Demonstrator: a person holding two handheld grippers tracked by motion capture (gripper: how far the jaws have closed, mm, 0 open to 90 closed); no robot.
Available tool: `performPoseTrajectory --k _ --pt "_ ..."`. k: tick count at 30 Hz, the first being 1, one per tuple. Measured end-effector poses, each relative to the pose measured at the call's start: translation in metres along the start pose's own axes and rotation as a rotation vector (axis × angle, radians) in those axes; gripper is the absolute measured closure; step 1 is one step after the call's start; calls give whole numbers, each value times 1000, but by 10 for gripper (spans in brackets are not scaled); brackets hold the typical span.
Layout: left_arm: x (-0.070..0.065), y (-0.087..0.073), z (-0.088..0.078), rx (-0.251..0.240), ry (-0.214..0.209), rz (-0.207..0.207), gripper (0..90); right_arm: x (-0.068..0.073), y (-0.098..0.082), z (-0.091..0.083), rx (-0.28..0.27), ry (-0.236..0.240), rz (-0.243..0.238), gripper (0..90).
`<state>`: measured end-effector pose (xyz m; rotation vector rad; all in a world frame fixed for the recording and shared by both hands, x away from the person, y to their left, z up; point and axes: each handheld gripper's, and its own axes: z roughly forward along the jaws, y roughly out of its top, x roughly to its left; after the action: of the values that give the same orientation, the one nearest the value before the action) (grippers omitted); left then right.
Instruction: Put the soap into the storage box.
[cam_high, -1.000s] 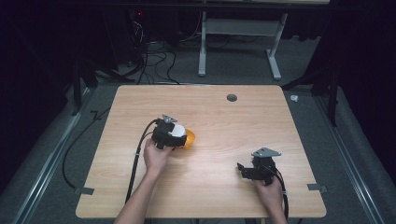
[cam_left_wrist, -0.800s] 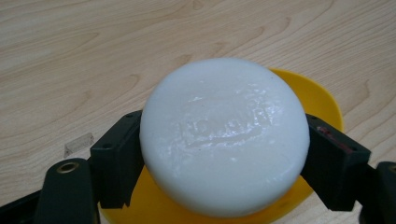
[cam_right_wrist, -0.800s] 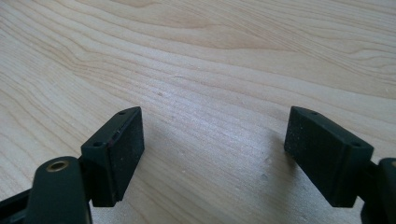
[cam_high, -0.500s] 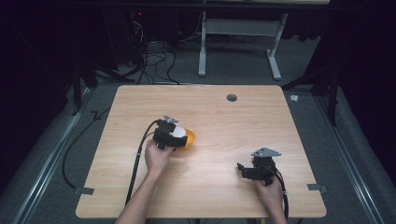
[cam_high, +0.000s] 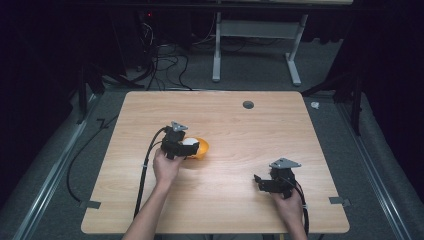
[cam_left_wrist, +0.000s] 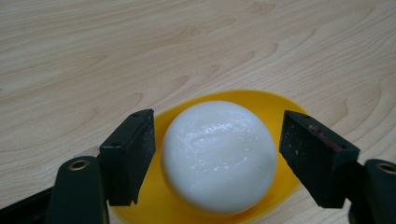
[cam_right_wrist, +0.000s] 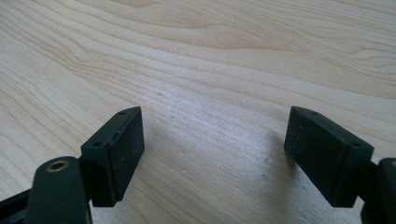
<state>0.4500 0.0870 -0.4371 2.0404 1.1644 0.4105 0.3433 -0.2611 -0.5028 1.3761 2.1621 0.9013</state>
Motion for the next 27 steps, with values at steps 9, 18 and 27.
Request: performPoseTrajectory --k 9,18,27 --pt "-1 1 -12 -19 -11 11 263 0 0 0 0 0 1 208" --pt "0 -1 -25 -27 -22 28 255 0 0 0 0 -1 0 208" --pt "1 -4 -36 -37 -25 37 248 0 0 0 1 -1 -1 208"
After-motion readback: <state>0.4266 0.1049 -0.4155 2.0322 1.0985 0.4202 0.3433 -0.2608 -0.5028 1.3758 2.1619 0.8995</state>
